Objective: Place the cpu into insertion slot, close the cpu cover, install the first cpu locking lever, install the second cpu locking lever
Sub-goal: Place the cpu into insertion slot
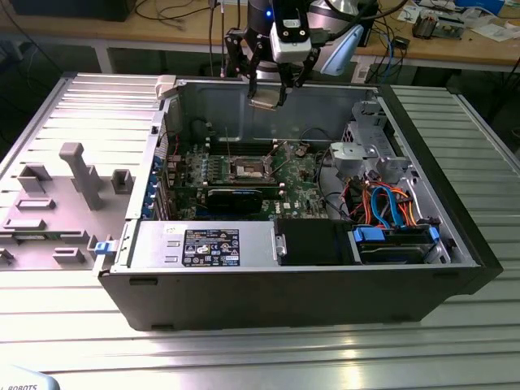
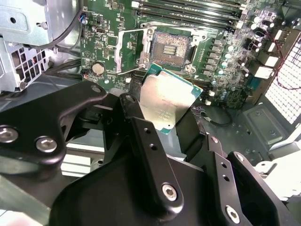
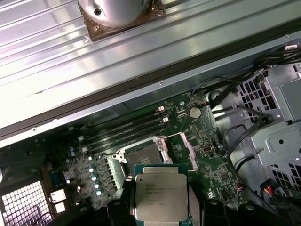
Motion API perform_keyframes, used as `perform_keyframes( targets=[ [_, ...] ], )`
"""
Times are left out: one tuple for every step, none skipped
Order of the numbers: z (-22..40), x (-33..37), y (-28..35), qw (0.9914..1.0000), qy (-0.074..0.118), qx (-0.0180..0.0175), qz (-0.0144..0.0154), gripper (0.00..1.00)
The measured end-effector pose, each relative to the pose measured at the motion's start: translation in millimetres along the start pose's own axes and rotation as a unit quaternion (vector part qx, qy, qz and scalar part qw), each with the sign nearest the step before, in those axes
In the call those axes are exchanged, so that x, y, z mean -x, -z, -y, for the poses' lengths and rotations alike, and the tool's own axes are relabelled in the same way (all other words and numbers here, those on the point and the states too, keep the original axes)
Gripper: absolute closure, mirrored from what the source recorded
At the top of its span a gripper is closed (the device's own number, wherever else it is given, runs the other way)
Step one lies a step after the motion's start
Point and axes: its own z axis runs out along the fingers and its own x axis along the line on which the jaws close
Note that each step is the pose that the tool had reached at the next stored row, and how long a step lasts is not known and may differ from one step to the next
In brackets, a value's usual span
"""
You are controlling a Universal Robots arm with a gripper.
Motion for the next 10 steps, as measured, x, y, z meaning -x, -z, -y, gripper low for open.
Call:
perform_keyframes(
  targets=[
    [0.0,0.0,0.0,1.00000,-0.002,0.0000,0.0002,0.46],
    [0.0,0.0,0.0,0.99999,-0.003,0.0000,0.0003,0.46],
    [0.0,0.0,0.0,0.99999,-0.005,0.0001,0.0005,0.46],
    [0.0,-0.1,0.0,0.99997,-0.008,0.0001,0.0007,0.46],
    [0.1,-0.4,0.0,0.99996,-0.008,0.0001,0.0008,0.46],
    [0.1,-0.4,0.1,0.99997,-0.008,0.0001,0.0007,0.46],
    [0.1,-0.4,0.0,0.99997,-0.008,0.0001,0.0007,0.46],
    [0.1,-0.4,0.0,0.99997,-0.008,0.0001,0.0008,0.46],
    [0.2,-0.4,0.0,0.99997,-0.008,0.0001,0.0008,0.46],
    [0.2,-0.5,0.0,0.99997,-0.008,0.0001,0.0007,0.46]
  ],
)
